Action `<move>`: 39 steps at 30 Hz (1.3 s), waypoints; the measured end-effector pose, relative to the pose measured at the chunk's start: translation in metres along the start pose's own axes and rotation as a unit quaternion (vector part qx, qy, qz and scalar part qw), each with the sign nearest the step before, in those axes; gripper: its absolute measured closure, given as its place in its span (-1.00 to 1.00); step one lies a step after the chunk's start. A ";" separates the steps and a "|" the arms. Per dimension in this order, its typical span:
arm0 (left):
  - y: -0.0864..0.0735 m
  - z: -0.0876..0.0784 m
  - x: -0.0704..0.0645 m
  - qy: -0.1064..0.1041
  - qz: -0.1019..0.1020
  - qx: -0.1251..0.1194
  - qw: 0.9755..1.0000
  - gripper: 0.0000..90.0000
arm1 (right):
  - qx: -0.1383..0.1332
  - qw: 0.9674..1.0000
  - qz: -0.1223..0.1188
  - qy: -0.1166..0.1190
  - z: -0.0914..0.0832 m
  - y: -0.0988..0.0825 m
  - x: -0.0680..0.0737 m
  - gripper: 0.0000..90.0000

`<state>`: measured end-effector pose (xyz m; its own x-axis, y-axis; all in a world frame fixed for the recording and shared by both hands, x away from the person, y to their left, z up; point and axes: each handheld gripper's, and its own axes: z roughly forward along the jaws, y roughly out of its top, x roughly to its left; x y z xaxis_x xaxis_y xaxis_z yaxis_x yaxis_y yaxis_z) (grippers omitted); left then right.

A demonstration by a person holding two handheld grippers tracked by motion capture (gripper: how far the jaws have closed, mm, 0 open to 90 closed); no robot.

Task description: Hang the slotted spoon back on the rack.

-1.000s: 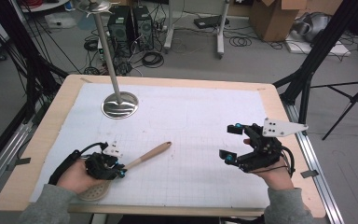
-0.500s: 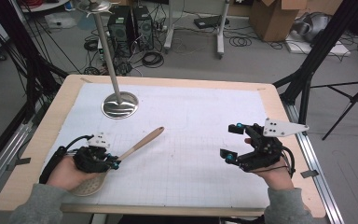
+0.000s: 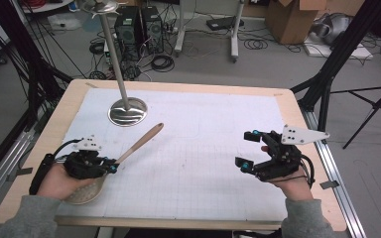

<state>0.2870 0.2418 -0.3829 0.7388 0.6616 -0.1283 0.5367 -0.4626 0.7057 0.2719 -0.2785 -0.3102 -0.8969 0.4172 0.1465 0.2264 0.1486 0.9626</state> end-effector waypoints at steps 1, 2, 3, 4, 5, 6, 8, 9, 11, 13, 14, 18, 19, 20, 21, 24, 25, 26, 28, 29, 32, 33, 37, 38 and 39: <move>-0.001 -0.002 0.002 -0.003 -0.003 -0.004 1.000 0.73 | 0.001 1.000 0.003 0.002 -0.001 0.000 0.000 -0.80; -0.001 -0.003 0.003 -0.003 -0.004 -0.006 1.000 0.73 | -0.001 1.000 0.004 0.006 -0.001 0.000 0.000 -0.80; -0.002 -0.004 0.004 -0.005 -0.004 -0.008 1.000 0.73 | 0.000 1.000 0.005 0.009 -0.002 -0.001 0.001 -0.80; -0.003 -0.005 0.006 -0.007 -0.006 -0.008 1.000 0.73 | 0.001 1.000 0.004 0.012 -0.002 -0.001 0.001 -0.80; -0.003 -0.006 0.008 -0.009 -0.007 -0.008 1.000 0.73 | 0.001 1.000 0.002 0.011 -0.002 -0.001 0.000 -0.80; -0.004 -0.007 0.010 -0.008 -0.009 -0.008 1.000 0.73 | 0.001 1.000 0.007 0.008 -0.003 -0.001 0.001 -0.80; -0.005 -0.010 0.015 -0.006 -0.016 -0.012 1.000 0.73 | 0.000 1.000 0.007 0.006 -0.003 -0.001 -0.001 -0.80; -0.005 -0.012 0.017 -0.006 -0.022 -0.016 1.000 0.73 | 0.001 1.000 0.007 0.005 -0.003 -0.002 -0.002 -0.80; -0.005 -0.015 0.021 -0.007 -0.024 -0.024 0.999 0.73 | 0.004 1.000 0.010 0.004 -0.002 -0.003 -0.002 -0.80; -0.006 -0.018 0.024 -0.008 -0.026 -0.027 0.999 0.73 | 0.005 1.000 0.012 0.001 -0.002 -0.005 -0.004 -0.80; -0.006 -0.018 0.025 -0.006 -0.026 -0.029 0.999 0.73 | 0.006 1.000 0.011 0.000 -0.001 -0.005 -0.004 -0.80; -0.004 -0.021 0.029 0.000 -0.020 -0.028 0.999 0.73 | 0.008 1.000 0.009 -0.001 0.000 -0.006 -0.005 -0.80; -0.003 -0.021 0.029 -0.001 -0.020 -0.028 0.999 0.73 | 0.009 1.000 0.012 0.000 -0.001 -0.006 -0.005 -0.80; -0.002 -0.022 0.030 -0.001 -0.019 -0.027 0.999 0.73 | 0.009 1.000 0.011 0.000 -0.001 -0.006 -0.005 -0.80; -0.001 -0.023 0.030 -0.002 -0.016 -0.029 0.999 0.73 | 0.009 1.000 0.011 -0.001 -0.001 -0.006 -0.004 -0.80; 0.005 -0.028 0.033 0.003 -0.007 -0.028 1.000 0.73 | 0.012 1.000 0.013 0.000 0.000 -0.006 -0.004 -0.80; 0.007 -0.030 0.034 0.004 -0.006 -0.029 1.000 0.73 | 0.011 1.000 0.013 0.000 0.000 -0.006 -0.005 -0.80; 0.010 -0.032 0.034 0.004 -0.008 -0.033 0.999 0.73 | 0.012 1.000 0.016 0.000 0.000 -0.006 -0.004 -0.80; 0.014 -0.037 0.036 0.002 -0.002 -0.037 0.999 0.73 | 0.009 1.000 0.013 -0.002 0.000 -0.006 -0.005 -0.80; 0.016 -0.039 0.037 0.002 0.002 -0.039 0.999 0.73 | 0.007 1.000 0.014 -0.002 0.000 -0.006 -0.005 -0.80; 0.020 -0.046 0.039 0.002 0.007 -0.047 0.999 0.73 | 0.009 1.000 0.013 -0.002 -0.001 -0.006 -0.006 -0.80; 0.022 -0.048 0.040 0.003 0.010 -0.048 0.999 0.73 | 0.008 1.000 0.012 -0.003 0.000 -0.006 -0.006 -0.80; 0.027 -0.054 0.046 0.011 0.018 -0.043 0.999 0.73 | 0.009 1.000 0.010 -0.003 0.000 -0.006 -0.006 -0.80; 0.028 -0.056 0.047 0.010 0.018 -0.044 0.999 0.73 | 0.010 1.000 0.013 -0.002 0.000 -0.006 -0.006 -0.80; 0.029 -0.057 0.048 0.009 0.018 -0.043 0.999 0.73 | 0.009 1.000 0.011 -0.003 0.000 -0.006 -0.006 -0.80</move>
<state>0.3149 0.2935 -0.3287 0.7489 0.6565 -0.0904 0.4729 -0.4338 0.7670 0.2761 -0.2819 -0.3165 -0.8897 0.4251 0.1666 0.2528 0.1549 0.9550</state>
